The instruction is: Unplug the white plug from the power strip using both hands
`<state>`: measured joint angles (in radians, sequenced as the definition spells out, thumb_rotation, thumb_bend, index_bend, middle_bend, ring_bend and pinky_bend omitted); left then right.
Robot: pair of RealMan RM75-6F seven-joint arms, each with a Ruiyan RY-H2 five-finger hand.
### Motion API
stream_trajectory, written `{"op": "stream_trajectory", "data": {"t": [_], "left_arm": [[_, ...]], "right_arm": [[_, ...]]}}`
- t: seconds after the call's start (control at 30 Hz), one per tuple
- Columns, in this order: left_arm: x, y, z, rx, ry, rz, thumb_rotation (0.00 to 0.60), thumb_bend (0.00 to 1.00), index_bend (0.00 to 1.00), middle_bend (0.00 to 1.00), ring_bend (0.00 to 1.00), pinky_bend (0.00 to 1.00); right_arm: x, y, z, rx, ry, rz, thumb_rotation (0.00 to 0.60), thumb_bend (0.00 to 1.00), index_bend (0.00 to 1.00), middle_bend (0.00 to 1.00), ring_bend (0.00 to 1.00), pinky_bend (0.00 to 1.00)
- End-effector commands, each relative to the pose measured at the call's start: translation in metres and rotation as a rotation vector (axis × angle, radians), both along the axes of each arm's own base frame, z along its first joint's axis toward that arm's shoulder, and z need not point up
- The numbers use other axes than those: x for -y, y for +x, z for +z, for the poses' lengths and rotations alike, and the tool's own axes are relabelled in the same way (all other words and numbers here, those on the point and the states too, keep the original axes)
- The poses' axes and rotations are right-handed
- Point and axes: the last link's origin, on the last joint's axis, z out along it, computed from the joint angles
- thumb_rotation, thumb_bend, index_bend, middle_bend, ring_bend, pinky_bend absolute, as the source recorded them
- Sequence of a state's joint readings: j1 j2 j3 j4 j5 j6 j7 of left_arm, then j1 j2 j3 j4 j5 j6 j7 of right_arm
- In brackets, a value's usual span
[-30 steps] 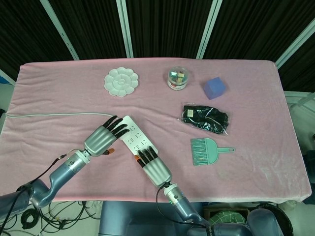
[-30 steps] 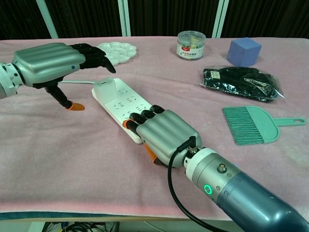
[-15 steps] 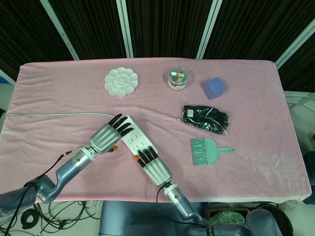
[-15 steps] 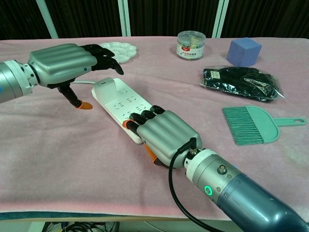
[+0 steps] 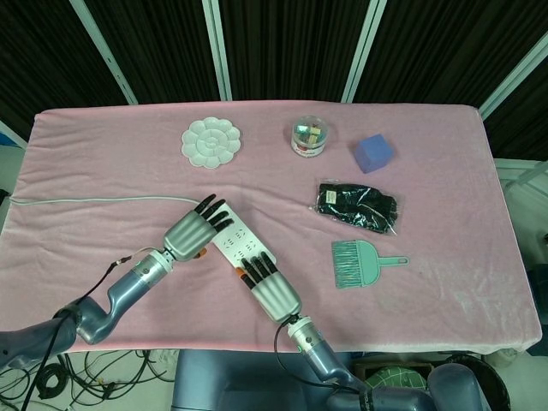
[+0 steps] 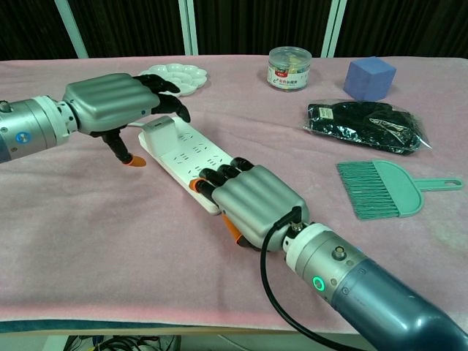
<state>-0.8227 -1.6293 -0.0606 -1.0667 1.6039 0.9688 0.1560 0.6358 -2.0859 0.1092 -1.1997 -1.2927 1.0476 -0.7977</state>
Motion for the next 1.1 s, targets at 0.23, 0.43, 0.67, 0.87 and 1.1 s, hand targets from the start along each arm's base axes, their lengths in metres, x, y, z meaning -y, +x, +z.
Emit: {"op": "stream_trajectory", "data": {"t": [0.23, 0.43, 0.67, 0.87, 1.1], "left_arm": [[-0.010, 0.005, -0.011, 0.014, -0.033, 0.026, 0.600, 0.17, 0.28, 0.27, 0.00, 0.05], [-0.013, 0.005, -0.009, 0.068, -0.028, 0.030, 0.600, 0.17, 0.30, 0.29, 0.00, 0.06], [-0.017, 0.001, -0.005, 0.066, -0.009, 0.033, 0.600, 0.18, 0.31, 0.30, 0.00, 0.06], [-0.017, -0.001, -0.006, 0.043, -0.009, 0.027, 0.600, 0.18, 0.32, 0.30, 0.00, 0.06], [-0.016, -0.002, -0.008, 0.052, -0.008, 0.025, 0.600, 0.18, 0.32, 0.29, 0.00, 0.06]], "right_arm": [[0.002, -0.003, 0.000, -0.012, -0.011, -0.006, 0.600, 0.79, 0.16, 0.12, 0.11, 0.08], [0.003, -0.005, 0.001, -0.018, -0.017, -0.007, 0.600, 0.79, 0.16, 0.12, 0.11, 0.08], [0.004, -0.006, 0.003, -0.021, -0.020, -0.010, 0.600, 0.79, 0.17, 0.12, 0.11, 0.08], [0.004, -0.007, 0.005, -0.025, -0.017, -0.010, 0.600, 0.79, 0.17, 0.12, 0.11, 0.08], [0.001, -0.007, 0.006, -0.024, -0.009, -0.008, 0.600, 0.79, 0.17, 0.12, 0.11, 0.08]]}}
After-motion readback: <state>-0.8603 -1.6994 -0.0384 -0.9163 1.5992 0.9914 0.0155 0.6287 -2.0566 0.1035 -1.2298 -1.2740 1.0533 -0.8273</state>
